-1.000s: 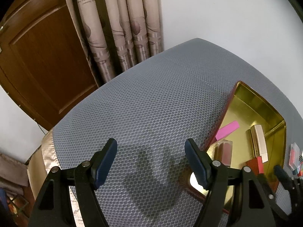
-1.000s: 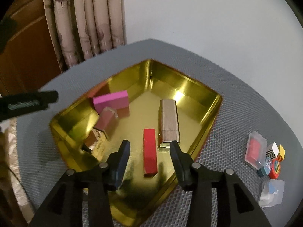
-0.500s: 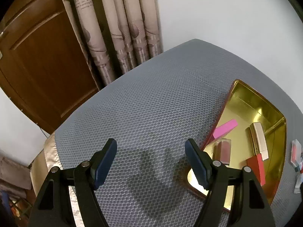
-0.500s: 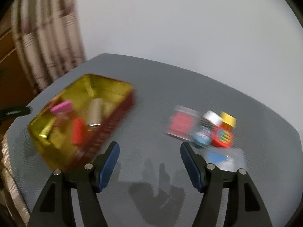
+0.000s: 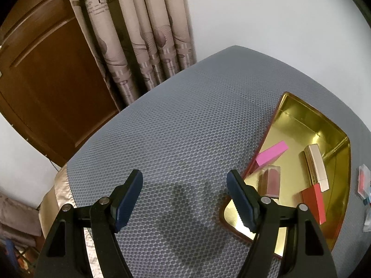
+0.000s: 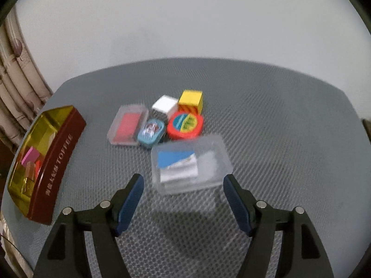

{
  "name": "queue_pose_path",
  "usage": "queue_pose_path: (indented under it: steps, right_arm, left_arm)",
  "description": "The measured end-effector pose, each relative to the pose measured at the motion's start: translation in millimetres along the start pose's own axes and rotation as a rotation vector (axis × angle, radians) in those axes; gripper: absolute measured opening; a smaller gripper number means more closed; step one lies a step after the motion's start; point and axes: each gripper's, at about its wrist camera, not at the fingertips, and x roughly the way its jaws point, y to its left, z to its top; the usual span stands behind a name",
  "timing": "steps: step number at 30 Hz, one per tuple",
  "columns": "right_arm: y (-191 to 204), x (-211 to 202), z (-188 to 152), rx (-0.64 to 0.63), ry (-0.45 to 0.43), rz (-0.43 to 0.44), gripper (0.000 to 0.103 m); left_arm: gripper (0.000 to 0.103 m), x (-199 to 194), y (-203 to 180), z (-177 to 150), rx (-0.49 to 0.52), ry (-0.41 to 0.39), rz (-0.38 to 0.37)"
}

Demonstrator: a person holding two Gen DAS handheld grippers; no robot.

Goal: Organize rigid objects
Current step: 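Move the right gripper to the clear box holding a blue sponge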

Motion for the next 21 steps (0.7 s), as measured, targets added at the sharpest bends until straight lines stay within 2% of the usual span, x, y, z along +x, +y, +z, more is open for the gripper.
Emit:
queue_pose_path:
  steps: [3, 8, 21]
  right_arm:
    - [14.7, 9.5, -9.9, -0.001, 0.023, 0.001, 0.073]
    - [20.6, 18.7, -12.1, -0.022, 0.029, -0.092, 0.073]
    - [-32.4, 26.5, -13.7, 0.076, 0.019, -0.208, 0.073]
  left_arm:
    - [0.073, 0.1, -0.1, 0.0, 0.003, 0.001, 0.001]
    - [0.073, -2.2, -1.0, -2.7, 0.003, 0.001, 0.0]
    - [0.073, -3.7, -8.4, -3.8, 0.018, -0.008, 0.005]
